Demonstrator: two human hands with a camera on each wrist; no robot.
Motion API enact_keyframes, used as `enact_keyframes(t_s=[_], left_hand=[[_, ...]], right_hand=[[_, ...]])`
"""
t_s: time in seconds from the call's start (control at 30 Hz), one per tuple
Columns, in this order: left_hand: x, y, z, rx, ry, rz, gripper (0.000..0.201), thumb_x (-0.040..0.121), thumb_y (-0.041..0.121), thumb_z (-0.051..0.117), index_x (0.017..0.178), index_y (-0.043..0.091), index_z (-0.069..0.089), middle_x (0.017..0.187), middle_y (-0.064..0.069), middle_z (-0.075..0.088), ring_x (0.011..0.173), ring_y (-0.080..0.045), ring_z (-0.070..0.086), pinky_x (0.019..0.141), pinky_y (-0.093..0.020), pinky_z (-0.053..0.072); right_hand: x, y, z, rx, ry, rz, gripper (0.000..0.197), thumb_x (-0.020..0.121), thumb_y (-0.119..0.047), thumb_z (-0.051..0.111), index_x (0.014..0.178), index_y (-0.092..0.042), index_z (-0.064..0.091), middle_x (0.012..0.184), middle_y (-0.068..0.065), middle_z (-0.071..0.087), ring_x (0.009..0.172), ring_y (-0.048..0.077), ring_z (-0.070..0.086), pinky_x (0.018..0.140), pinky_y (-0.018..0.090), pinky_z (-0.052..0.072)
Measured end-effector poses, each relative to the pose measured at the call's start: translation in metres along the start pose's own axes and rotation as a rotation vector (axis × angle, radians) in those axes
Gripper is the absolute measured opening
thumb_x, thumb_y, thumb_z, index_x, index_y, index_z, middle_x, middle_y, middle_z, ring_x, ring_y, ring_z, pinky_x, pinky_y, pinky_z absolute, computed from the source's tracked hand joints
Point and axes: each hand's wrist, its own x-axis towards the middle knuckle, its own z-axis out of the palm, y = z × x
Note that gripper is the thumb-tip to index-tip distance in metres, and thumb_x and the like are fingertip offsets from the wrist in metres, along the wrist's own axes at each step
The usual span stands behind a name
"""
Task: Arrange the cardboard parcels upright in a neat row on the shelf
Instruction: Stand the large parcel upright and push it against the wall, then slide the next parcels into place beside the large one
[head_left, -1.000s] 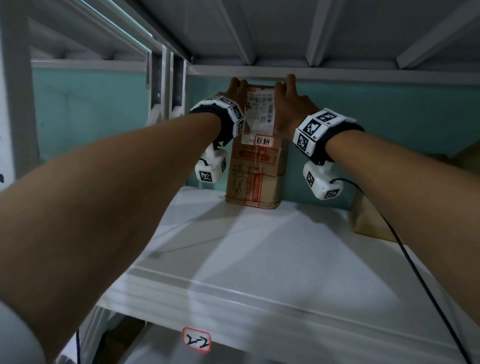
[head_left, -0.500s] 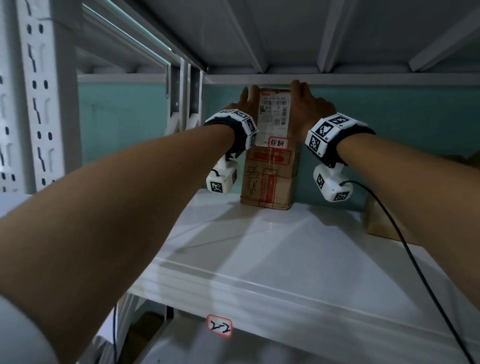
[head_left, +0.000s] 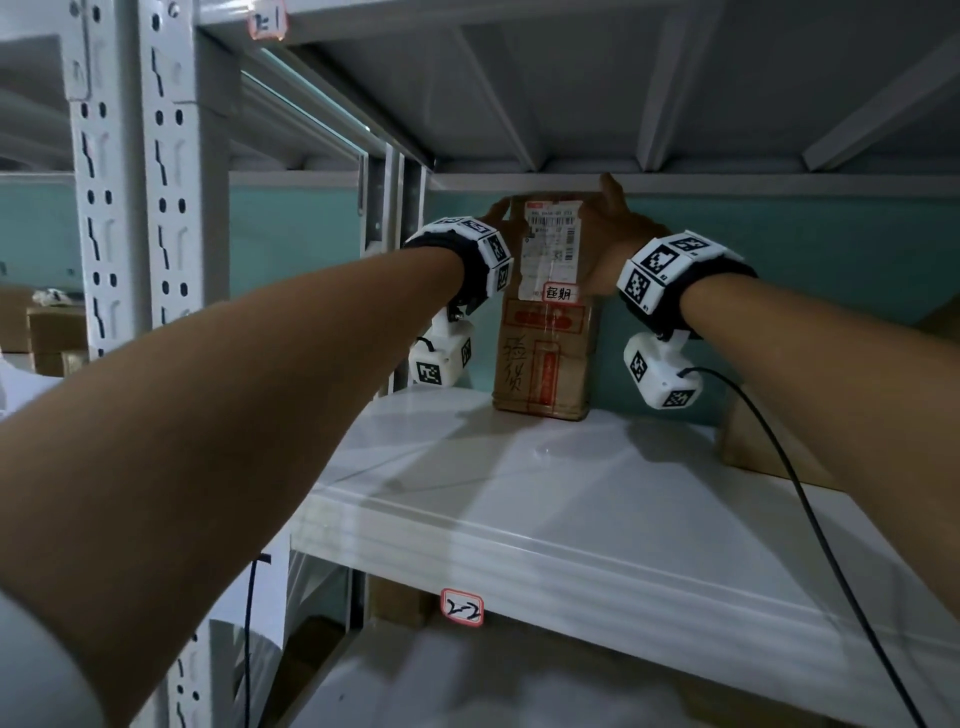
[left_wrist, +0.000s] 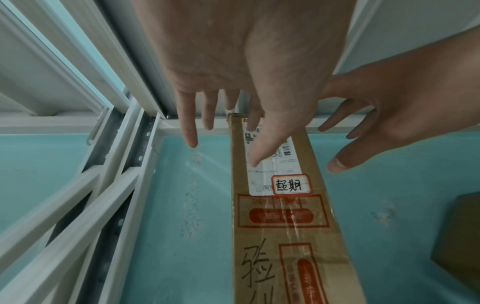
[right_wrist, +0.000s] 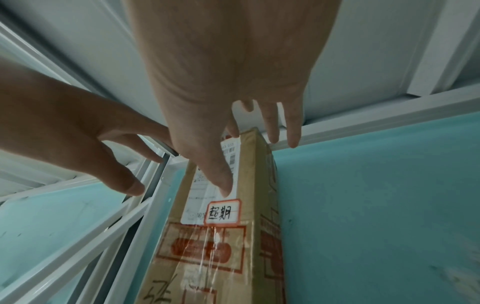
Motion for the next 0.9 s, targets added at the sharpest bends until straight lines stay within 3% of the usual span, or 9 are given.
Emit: enact_keyframes(t_s=[0.1, 0.17, 0.23, 0.33, 0.47, 0.6, 0.73, 0.77, 0.9], left_hand=[[-0.013, 0.006, -0.010, 0.062, 0.058, 0.022, 0.099, 0.072, 0.035, 0.076, 0.148, 0.049, 0.014, 0.162, 0.007, -0.002, 0.141, -0.018, 0.031, 0.099, -0.031, 0.041], [-0.019, 0.009, -0.014, 0.109, 0.072, 0.043, 0.104, 0.074, 0.039, 0.077, 0.150, 0.046, 0.007, 0.161, 0.007, -0.010, 0.146, -0.025, 0.019, 0.110, -0.041, 0.033], [-0.023, 0.010, -0.019, 0.115, 0.058, 0.031, 0.103, 0.074, 0.039, 0.078, 0.150, 0.046, 0.010, 0.161, 0.007, -0.009, 0.146, -0.025, 0.017, 0.111, -0.042, 0.031], [-0.031, 0.015, -0.030, 0.116, 0.047, 0.008, 0.097, 0.069, 0.038, 0.079, 0.148, 0.045, 0.024, 0.161, 0.011, 0.000, 0.144, -0.022, 0.025, 0.108, -0.038, 0.035], [-0.037, 0.030, -0.043, 0.168, 0.075, -0.010, 0.090, 0.071, 0.043, 0.067, 0.148, 0.045, 0.022, 0.160, -0.001, 0.017, 0.142, -0.028, 0.031, 0.107, -0.046, 0.037], [-0.057, 0.063, -0.052, 0.230, 0.054, 0.032, 0.090, 0.070, 0.037, 0.075, 0.146, 0.043, 0.028, 0.161, 0.002, 0.012, 0.143, -0.031, 0.028, 0.108, -0.053, 0.030], [-0.081, 0.104, -0.061, 0.235, 0.048, 0.081, 0.066, 0.073, 0.034, 0.070, 0.135, 0.039, 0.048, 0.143, 0.001, 0.048, 0.123, -0.027, 0.053, 0.094, -0.045, 0.042], [-0.081, 0.111, -0.061, 0.199, 0.056, 0.084, 0.069, 0.074, 0.037, 0.068, 0.138, 0.040, 0.043, 0.142, -0.001, 0.050, 0.122, -0.027, 0.054, 0.092, -0.044, 0.042], [-0.086, 0.147, -0.061, 0.056, 0.066, 0.099, 0.089, 0.065, 0.053, 0.066, 0.145, 0.046, 0.026, 0.155, -0.002, 0.031, 0.134, -0.027, 0.043, 0.108, -0.046, 0.035]], right_hand=[[-0.012, 0.001, -0.012, -0.060, -0.013, 0.004, 0.099, 0.081, -0.035, 0.070, 0.152, -0.035, 0.002, 0.161, 0.002, -0.016, 0.138, 0.034, 0.032, 0.100, 0.046, 0.043], [-0.019, 0.006, -0.017, -0.103, -0.047, -0.013, 0.103, 0.077, -0.039, 0.072, 0.151, -0.038, 0.000, 0.159, -0.003, -0.021, 0.147, 0.032, 0.013, 0.109, 0.051, 0.035], [-0.026, 0.013, -0.023, -0.121, -0.056, -0.032, 0.108, 0.074, -0.047, 0.073, 0.151, -0.039, -0.003, 0.160, -0.004, -0.020, 0.149, 0.030, -0.001, 0.115, 0.053, 0.024], [-0.037, 0.022, -0.034, -0.169, -0.033, -0.034, 0.105, 0.075, -0.047, 0.070, 0.153, -0.032, 0.000, 0.161, 0.000, -0.016, 0.149, 0.030, -0.005, 0.119, 0.051, 0.012], [-0.059, 0.035, -0.054, -0.209, -0.027, -0.016, 0.103, 0.077, -0.047, 0.069, 0.153, -0.028, 0.003, 0.161, 0.001, -0.013, 0.149, 0.031, -0.006, 0.118, 0.052, 0.007], [-0.087, 0.050, -0.075, -0.225, -0.054, 0.029, 0.105, 0.077, -0.055, 0.067, 0.154, -0.030, 0.000, 0.162, 0.000, -0.012, 0.148, 0.033, -0.010, 0.117, 0.057, 0.004], [-0.117, 0.067, -0.092, -0.217, -0.073, 0.085, 0.104, 0.077, -0.059, 0.066, 0.154, -0.031, 0.001, 0.162, 0.000, -0.013, 0.147, 0.034, -0.011, 0.115, 0.060, 0.004], [-0.124, 0.072, -0.096, -0.216, -0.076, 0.095, 0.105, 0.077, -0.059, 0.065, 0.154, -0.030, 0.001, 0.162, 0.000, -0.013, 0.147, 0.035, -0.012, 0.114, 0.060, 0.005], [-0.154, 0.090, -0.109, -0.200, -0.104, 0.154, 0.105, 0.078, -0.061, 0.064, 0.154, -0.029, -0.001, 0.161, 0.000, -0.014, 0.147, 0.035, -0.013, 0.114, 0.059, 0.003]])
